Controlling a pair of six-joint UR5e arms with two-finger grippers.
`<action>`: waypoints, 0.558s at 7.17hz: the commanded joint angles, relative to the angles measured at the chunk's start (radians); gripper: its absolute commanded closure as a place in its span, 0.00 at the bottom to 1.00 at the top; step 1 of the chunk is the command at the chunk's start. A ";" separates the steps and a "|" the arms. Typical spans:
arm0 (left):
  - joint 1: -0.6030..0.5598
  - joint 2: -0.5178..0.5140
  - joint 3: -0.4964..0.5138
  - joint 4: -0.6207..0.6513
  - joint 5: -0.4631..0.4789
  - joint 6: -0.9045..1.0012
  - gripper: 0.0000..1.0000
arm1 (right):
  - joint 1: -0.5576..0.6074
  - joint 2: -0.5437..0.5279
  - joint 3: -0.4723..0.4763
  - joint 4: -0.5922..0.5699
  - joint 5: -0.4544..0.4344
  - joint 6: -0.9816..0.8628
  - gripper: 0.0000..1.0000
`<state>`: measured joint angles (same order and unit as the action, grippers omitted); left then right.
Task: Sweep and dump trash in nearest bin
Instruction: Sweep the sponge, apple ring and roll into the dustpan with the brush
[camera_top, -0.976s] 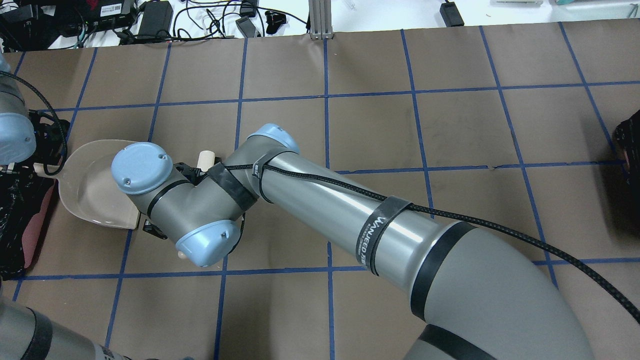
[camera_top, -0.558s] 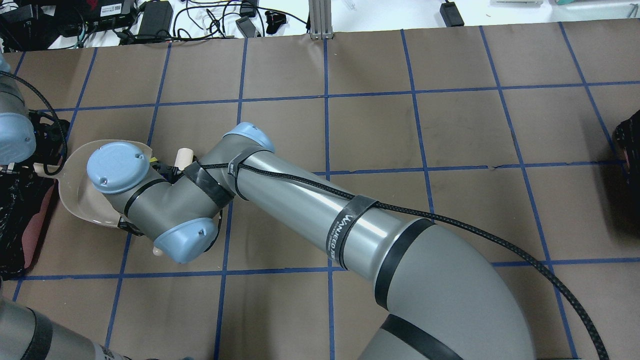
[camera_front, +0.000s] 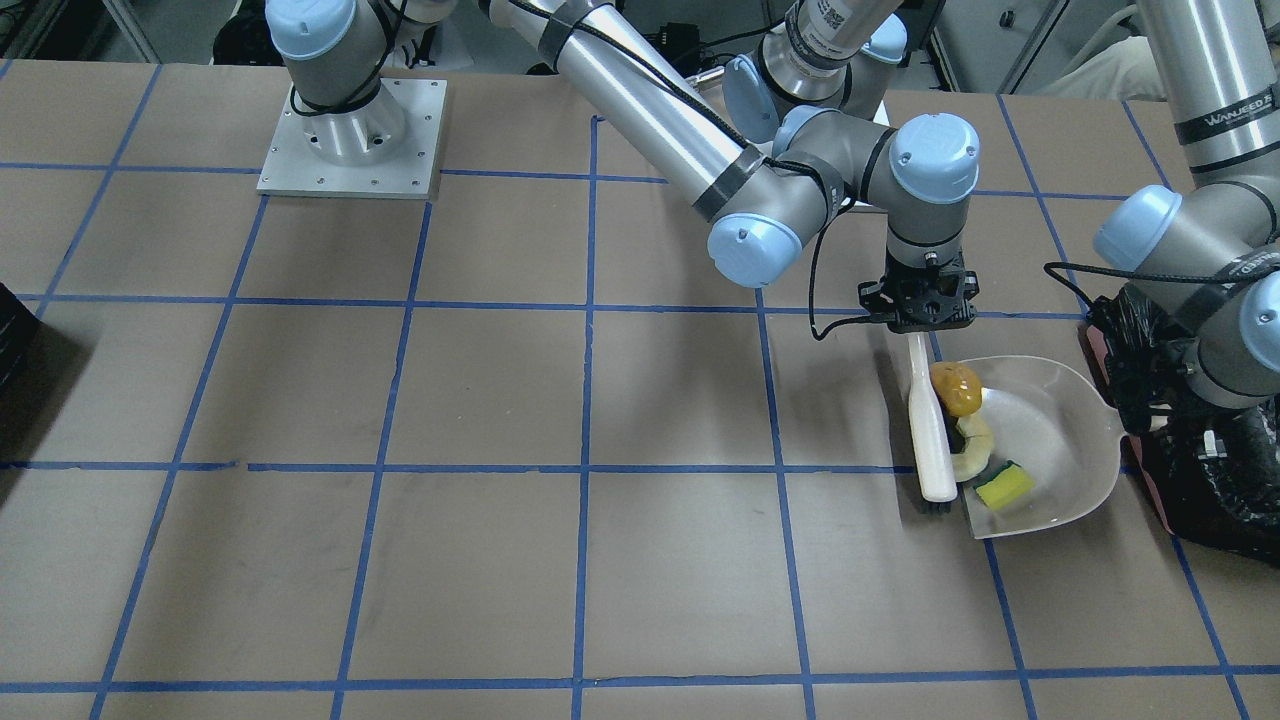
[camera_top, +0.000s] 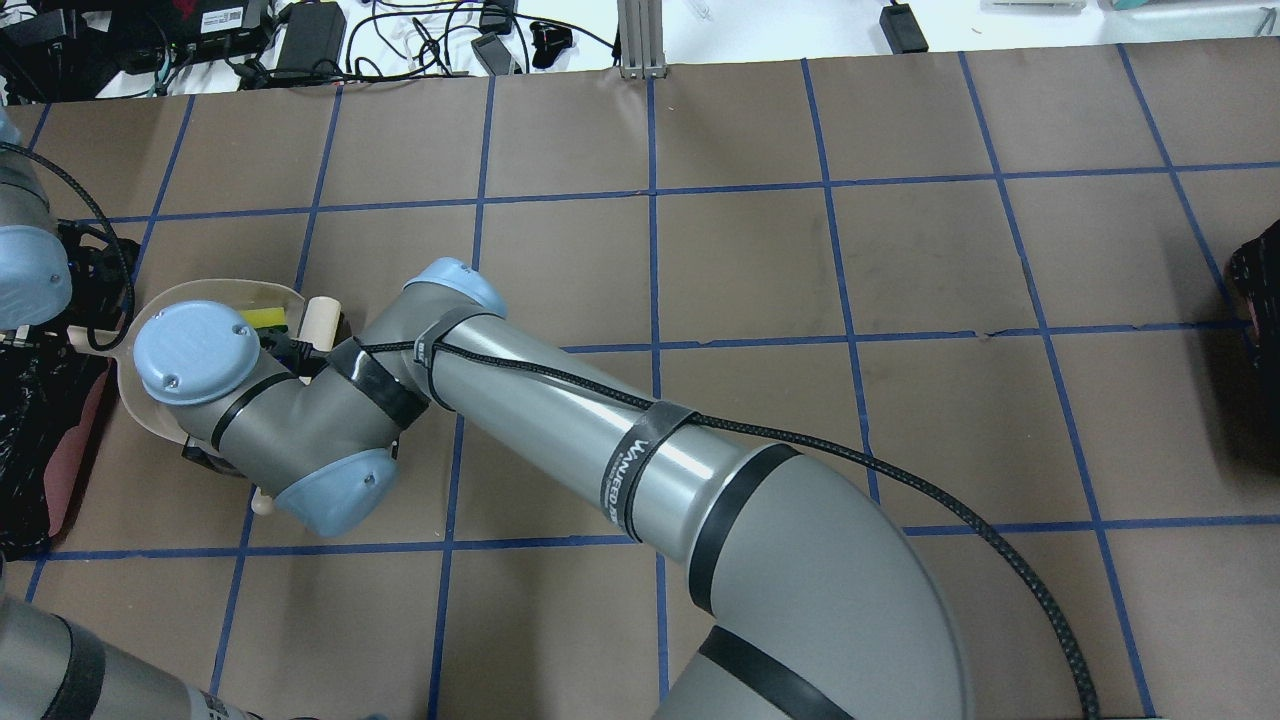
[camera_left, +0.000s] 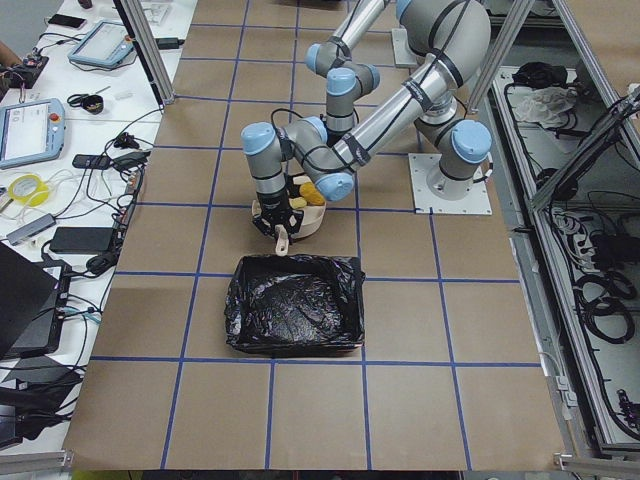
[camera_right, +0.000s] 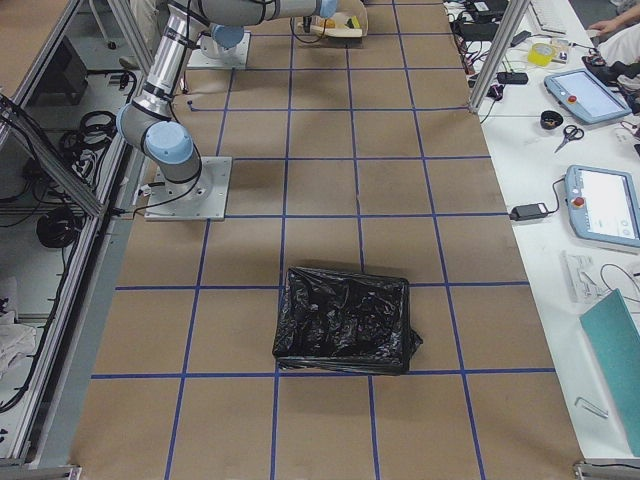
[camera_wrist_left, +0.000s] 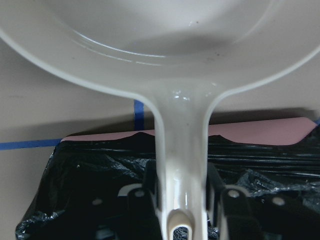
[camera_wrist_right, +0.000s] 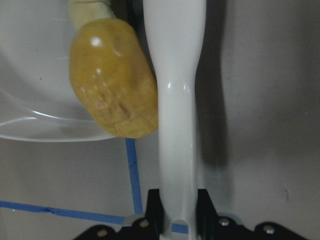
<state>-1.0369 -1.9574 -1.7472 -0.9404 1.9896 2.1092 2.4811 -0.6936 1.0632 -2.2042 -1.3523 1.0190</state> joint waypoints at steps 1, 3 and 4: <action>0.000 0.000 0.000 0.000 0.000 0.000 1.00 | 0.016 0.019 -0.035 -0.028 0.002 0.032 0.86; 0.000 0.000 0.002 0.000 -0.002 0.000 1.00 | 0.016 0.025 -0.063 -0.060 0.047 0.061 0.86; 0.000 0.000 0.002 0.002 -0.002 0.000 1.00 | 0.019 0.041 -0.080 -0.078 0.067 0.067 0.86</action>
<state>-1.0370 -1.9574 -1.7459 -0.9400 1.9886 2.1092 2.4978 -0.6669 1.0032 -2.2593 -1.3079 1.0731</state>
